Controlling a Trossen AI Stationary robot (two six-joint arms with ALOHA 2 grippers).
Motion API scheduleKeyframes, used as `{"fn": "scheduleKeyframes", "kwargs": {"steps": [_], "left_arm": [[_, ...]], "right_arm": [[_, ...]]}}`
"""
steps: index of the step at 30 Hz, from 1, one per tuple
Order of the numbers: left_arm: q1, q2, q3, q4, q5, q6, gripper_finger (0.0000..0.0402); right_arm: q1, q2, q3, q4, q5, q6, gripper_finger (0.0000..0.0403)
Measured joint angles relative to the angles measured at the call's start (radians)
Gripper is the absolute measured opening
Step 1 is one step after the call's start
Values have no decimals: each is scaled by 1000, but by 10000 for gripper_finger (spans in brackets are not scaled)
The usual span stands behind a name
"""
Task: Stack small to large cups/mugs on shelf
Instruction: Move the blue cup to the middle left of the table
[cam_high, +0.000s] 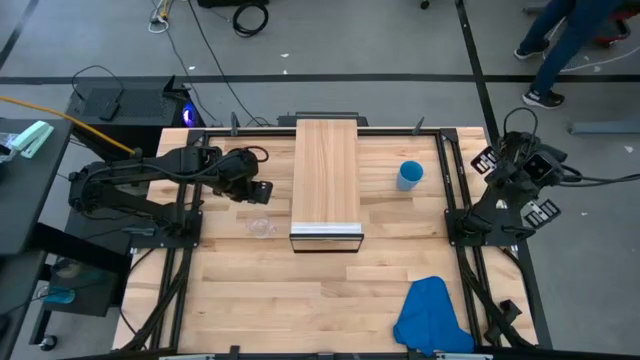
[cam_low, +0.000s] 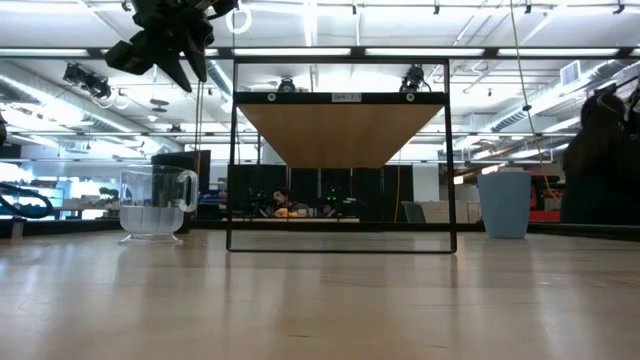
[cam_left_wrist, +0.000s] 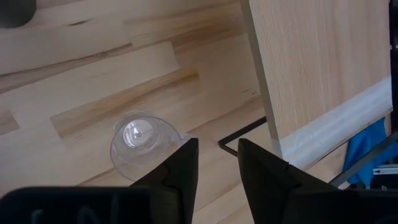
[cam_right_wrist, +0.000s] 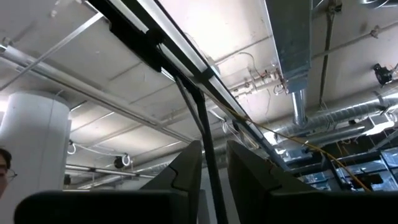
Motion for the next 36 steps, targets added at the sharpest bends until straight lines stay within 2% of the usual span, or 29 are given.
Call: {"fn": "scheduleKeyframes", "kwargs": {"steps": [3, 5, 9, 13, 15, 16, 20, 29, 33, 36], "left_arm": [[0, -4, 0, 2, -6, 0, 115], [0, -4, 0, 2, -15, 0, 113], [0, -15, 0, 4, -38, 20, 112], [1, -19, 0, 3, -77, 25, 115], [1, -19, 0, 2, -91, 27, 114], [1, -19, 0, 2, -96, 28, 113], [1, -19, 0, 2, -110, 29, 110], [1, -19, 0, 17, -158, 51, 113], [0, -19, 0, 35, -158, 50, 110], [0, -19, 0, 45, -158, 37, 113]], "right_arm": [[0, 23, 20, -3, 7, -3, 82], [0, 37, 38, -3, 82, -1, 82], [0, 62, 89, -78, 421, 37, 82], [0, 57, 163, -190, 873, 115, 82], [2, 41, 201, -239, 1021, 103, 82], [6, 29, 218, -268, 1058, 93, 82], [59, -31, 268, -320, 1146, 77, 82], [269, -219, 272, -328, 1152, 33, 77], [277, -292, 275, -324, 1153, -14, 66], [283, -297, 275, -327, 1127, -33, 60]]}}
